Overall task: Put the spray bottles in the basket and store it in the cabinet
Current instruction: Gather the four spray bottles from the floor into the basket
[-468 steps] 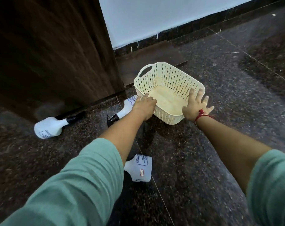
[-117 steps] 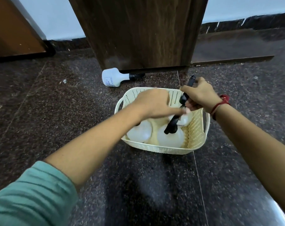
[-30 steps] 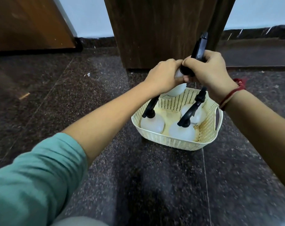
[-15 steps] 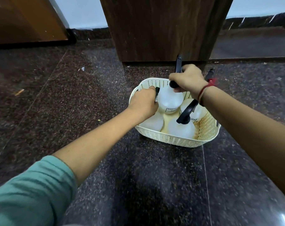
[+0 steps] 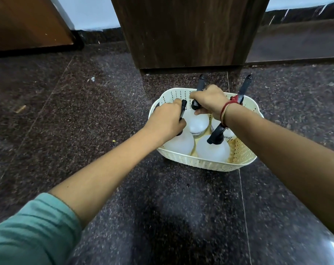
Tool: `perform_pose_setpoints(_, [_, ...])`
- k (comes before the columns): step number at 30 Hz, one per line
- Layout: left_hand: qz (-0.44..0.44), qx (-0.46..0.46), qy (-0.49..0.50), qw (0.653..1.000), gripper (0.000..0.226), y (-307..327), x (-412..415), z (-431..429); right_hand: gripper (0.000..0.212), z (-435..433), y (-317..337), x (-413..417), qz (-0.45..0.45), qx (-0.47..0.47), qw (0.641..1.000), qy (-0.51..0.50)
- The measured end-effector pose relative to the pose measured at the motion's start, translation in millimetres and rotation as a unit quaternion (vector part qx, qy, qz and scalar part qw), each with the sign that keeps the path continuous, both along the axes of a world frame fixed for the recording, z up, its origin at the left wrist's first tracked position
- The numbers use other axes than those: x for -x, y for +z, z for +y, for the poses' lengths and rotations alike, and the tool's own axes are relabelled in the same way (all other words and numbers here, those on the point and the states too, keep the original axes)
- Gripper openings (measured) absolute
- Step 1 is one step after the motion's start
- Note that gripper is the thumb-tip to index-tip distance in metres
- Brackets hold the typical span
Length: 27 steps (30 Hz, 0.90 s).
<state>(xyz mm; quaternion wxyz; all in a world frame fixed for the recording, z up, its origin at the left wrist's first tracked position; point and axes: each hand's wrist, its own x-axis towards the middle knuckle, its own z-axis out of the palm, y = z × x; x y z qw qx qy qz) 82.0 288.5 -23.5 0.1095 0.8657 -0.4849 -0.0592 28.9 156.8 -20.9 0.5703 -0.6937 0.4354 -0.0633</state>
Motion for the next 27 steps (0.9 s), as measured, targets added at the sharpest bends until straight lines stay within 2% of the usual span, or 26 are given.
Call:
perform_pose_setpoints(3, [-0.011, -0.014, -0.017, 1.000, 0.024, 2.3, -2.2, 0.6, 0.029, -0.4, 5.8, 0.8, 0.027, 0.014, 0.999, 0.034])
perform_pose_setpoints(5, [-0.012, -0.029, -0.021, 0.999, 0.031, 5.2, -5.0, 2.5, 0.049, -4.5, 13.4, 3.7, 0.091, 0.157, 0.982, 0.059])
perform_pose_setpoints(7, [-0.007, -0.046, -0.010, 0.999, 0.043, 8.2, -8.1, 6.7, 0.061, -13.3, 23.4, 8.0, 0.124, 0.369, 0.917, 0.084])
perform_pose_setpoints(9, [-0.004, -0.055, 0.018, 0.998, 0.049, 10.2, -9.1, 11.4, 0.048, -24.0, 34.5, 10.7, 0.084, 0.497, 0.845, 0.179])
perform_pose_setpoints(10, [-0.009, -0.059, 0.030, 0.998, 0.048, 10.3, -8.5, 13.0, 0.048, -29.8, 37.9, 10.9, 0.085, 0.525, 0.807, 0.257])
perform_pose_setpoints(12, [-0.031, -0.068, 0.034, 0.997, 0.043, 8.7, -5.1, 13.8, 0.053, -34.3, 41.6, 10.8, 0.144, 0.547, 0.727, 0.388])
perform_pose_setpoints(14, [-0.047, -0.069, 0.027, 0.996, 0.034, 6.2, -0.8, 12.0, 0.046, -32.7, 40.0, 9.0, 0.177, 0.560, 0.679, 0.442])
perform_pose_setpoints(17, [-0.051, -0.060, 0.031, 0.996, 0.025, 5.4, 1.2, 10.0, 0.033, -35.7, 36.7, 6.8, 0.150, 0.563, 0.677, 0.449])
perform_pose_setpoints(22, [-0.030, -0.053, 0.040, 0.997, 0.027, 1.9, -2.2, 10.6, 0.035, -42.6, 31.0, 4.9, 0.136, 0.548, 0.711, 0.419])
perform_pose_setpoints(27, [-0.019, -0.087, 0.041, 0.995, 0.035, 4.9, -2.1, 11.6, 0.037, -40.2, 30.1, 3.9, 0.142, 0.531, 0.716, 0.429])
